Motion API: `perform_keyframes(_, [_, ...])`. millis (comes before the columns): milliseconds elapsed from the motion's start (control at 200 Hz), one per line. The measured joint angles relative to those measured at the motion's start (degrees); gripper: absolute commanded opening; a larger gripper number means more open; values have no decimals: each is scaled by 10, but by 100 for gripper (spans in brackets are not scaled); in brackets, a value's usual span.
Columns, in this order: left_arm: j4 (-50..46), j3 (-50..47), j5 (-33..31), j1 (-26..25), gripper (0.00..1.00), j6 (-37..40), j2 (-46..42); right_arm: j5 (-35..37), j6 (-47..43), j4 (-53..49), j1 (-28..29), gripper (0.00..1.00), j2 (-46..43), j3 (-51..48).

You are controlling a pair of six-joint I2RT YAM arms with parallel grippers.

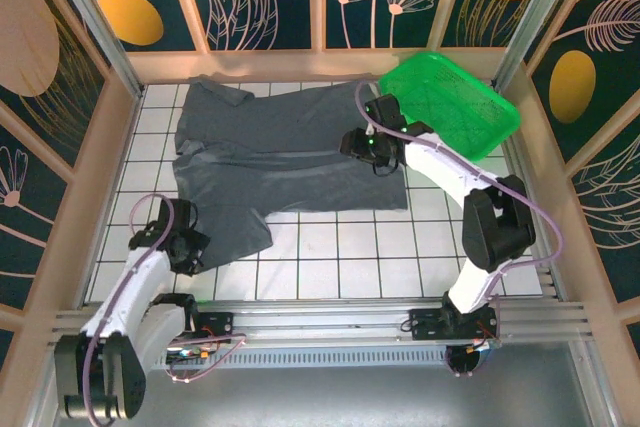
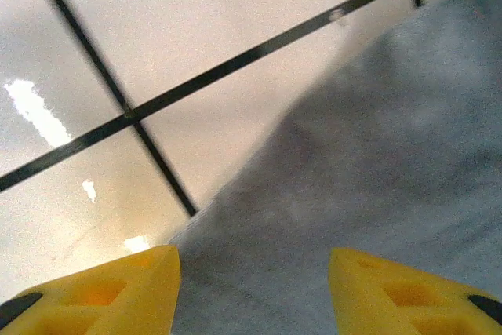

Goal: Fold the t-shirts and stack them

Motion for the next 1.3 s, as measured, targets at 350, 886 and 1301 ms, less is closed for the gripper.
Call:
perform_keyframes(350, [5, 3, 10, 0, 57, -40, 66, -11, 17, 2, 9, 54, -37, -89])
perform_keyframes(886, [-25, 13, 7, 5, 0, -11, 96, 9, 47, 15, 9, 53, -63, -140])
perform_keyframes(1301, [9, 80, 6, 3, 0, -49, 5, 111, 131, -16, -30, 53, -145, -224])
